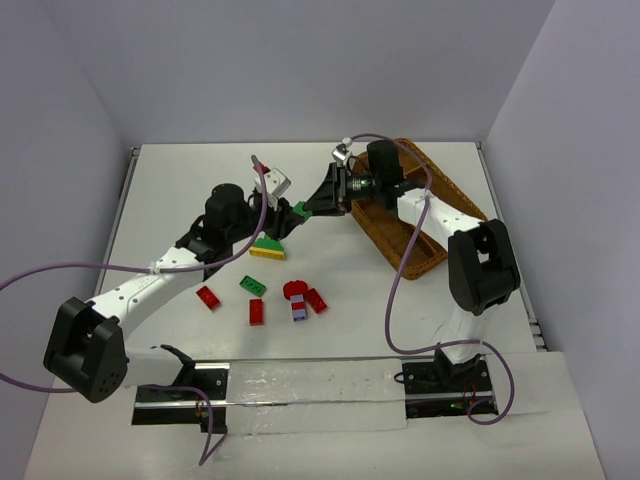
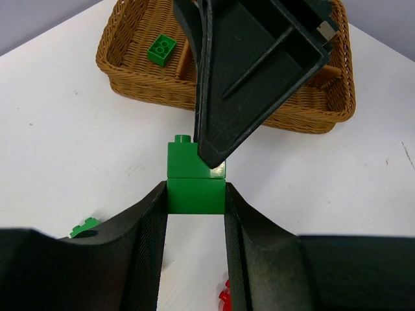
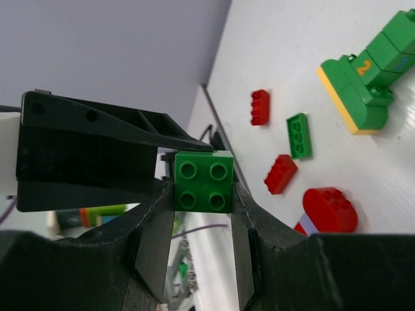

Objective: Sort the legos into containers by color

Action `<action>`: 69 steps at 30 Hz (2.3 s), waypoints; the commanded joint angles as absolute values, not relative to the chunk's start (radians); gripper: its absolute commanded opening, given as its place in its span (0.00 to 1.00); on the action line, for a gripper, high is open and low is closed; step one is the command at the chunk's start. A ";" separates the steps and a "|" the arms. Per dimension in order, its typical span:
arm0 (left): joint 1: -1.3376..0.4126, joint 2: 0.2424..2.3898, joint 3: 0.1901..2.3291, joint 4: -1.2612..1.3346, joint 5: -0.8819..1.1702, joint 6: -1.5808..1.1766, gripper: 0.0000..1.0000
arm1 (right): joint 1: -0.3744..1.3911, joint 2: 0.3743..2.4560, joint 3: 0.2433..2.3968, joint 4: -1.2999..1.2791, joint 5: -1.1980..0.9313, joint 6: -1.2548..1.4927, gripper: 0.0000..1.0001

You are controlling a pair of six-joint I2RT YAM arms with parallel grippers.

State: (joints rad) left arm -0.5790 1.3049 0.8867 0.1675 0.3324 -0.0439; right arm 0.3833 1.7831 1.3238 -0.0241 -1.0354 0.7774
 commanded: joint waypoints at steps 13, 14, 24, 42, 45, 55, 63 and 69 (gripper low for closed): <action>-0.578 1.247 0.851 0.179 0.336 -0.011 0.00 | 0.322 1.758 1.195 0.511 -1.147 1.168 0.00; -0.578 1.246 0.850 0.178 0.336 -0.011 0.00 | 0.316 1.753 1.207 0.466 -1.137 1.136 0.00; -0.571 1.241 0.854 0.172 0.330 -0.032 0.00 | 0.296 1.714 1.530 -0.442 -0.384 0.463 0.00; -0.631 1.628 1.425 -0.221 0.019 -0.267 0.00 | 0.189 2.141 2.020 -0.593 -0.021 0.342 0.06; -0.650 1.773 1.585 -0.301 -0.025 -0.323 0.00 | 0.170 2.197 2.086 -0.613 -0.014 0.342 0.12; -0.689 2.065 1.944 -0.390 -0.104 -0.390 0.00 | 0.150 2.284 2.167 -0.623 -0.058 0.351 0.82; -0.695 2.088 1.948 -0.359 -0.066 -0.389 0.00 | 0.147 2.068 1.940 -0.536 -0.132 0.364 0.79; -0.694 2.036 1.846 -0.287 -0.009 -0.367 0.00 | 0.140 1.777 1.545 -0.300 -0.535 0.498 0.66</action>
State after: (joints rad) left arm -0.6905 2.1111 1.9001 -0.3624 -0.0538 -0.3801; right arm 0.1467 1.9982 1.7102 -0.4936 -0.2643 0.4042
